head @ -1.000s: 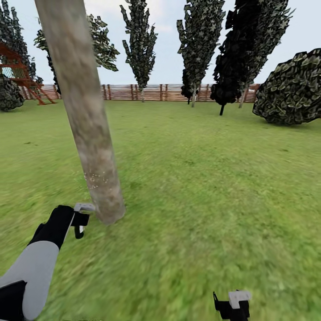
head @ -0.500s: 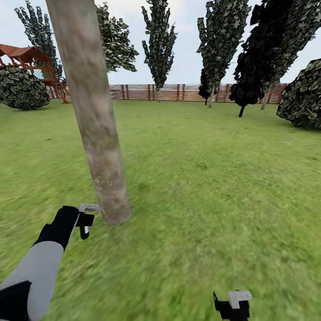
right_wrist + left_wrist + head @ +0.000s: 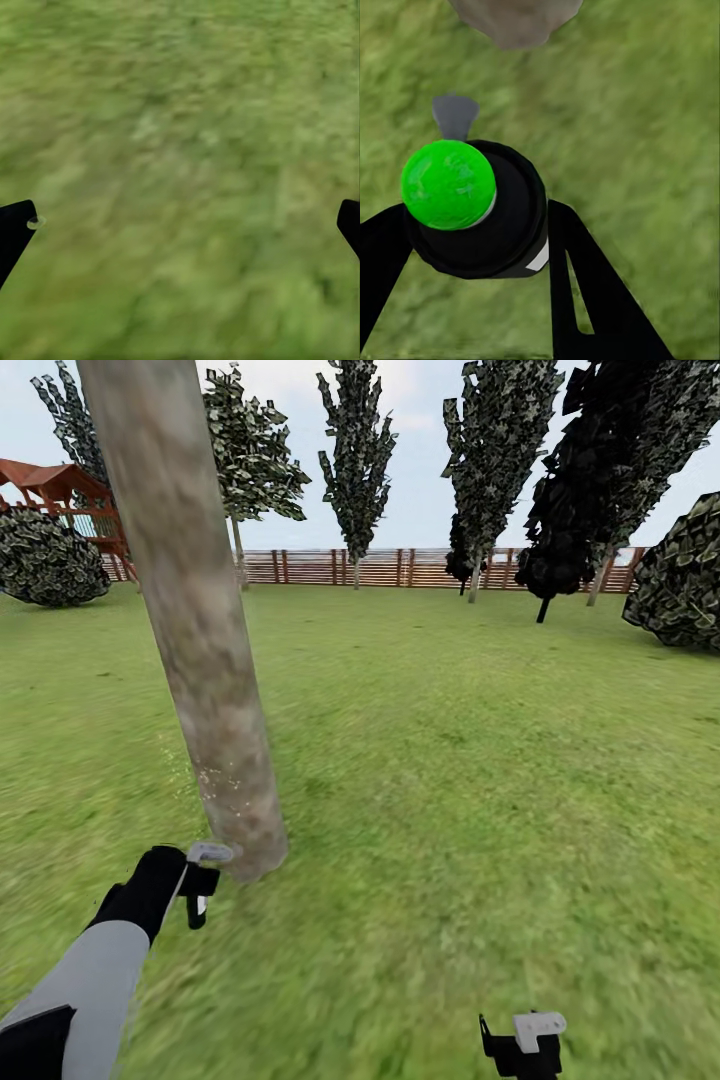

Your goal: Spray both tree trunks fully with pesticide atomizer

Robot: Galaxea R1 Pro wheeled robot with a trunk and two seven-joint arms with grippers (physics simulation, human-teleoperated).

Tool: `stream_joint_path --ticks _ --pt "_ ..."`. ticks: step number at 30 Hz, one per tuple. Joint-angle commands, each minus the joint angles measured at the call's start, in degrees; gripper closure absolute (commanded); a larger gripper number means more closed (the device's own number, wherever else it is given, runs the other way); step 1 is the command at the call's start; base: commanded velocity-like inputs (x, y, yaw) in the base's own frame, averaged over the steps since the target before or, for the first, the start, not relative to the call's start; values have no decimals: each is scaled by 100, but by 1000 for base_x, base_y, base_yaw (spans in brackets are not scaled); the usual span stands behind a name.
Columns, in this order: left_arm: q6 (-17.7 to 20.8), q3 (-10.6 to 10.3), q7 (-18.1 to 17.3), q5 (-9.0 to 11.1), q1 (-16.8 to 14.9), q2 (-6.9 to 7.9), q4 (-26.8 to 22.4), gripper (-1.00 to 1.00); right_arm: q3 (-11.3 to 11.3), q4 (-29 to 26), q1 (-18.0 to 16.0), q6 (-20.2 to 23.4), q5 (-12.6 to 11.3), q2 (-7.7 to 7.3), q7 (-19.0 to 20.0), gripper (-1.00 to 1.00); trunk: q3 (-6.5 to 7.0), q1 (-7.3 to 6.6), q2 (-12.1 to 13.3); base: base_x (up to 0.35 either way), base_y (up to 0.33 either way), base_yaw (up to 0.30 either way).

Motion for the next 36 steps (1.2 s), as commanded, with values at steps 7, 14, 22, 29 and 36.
stream_joint_path --ticks 7,14,22,29,36 --pt "4 -28 -4 103 128 448 10 100 3 0 -1 0 0 0 0 -100 0 0 0 32 1 0" --pt "-22 -60 -63 95 273 82 -3 100 3 0 0 0 9 2 0 -100 0 0 0 247 70 0" --pt "-665 -346 -778 -106 426 626 109 100 3 0 -4 0 9 8 0 -100 0 0 0 4 1 0" --pt "-1138 -290 -621 -75 461 415 341 100 3 0 0 0 9 8 0 -100 0 0 0 22 7 0" --pt "-1176 -267 -584 -81 657 406 438 100 3 0 0 0 9 16 0 -100 0 0 0 262 193 0"
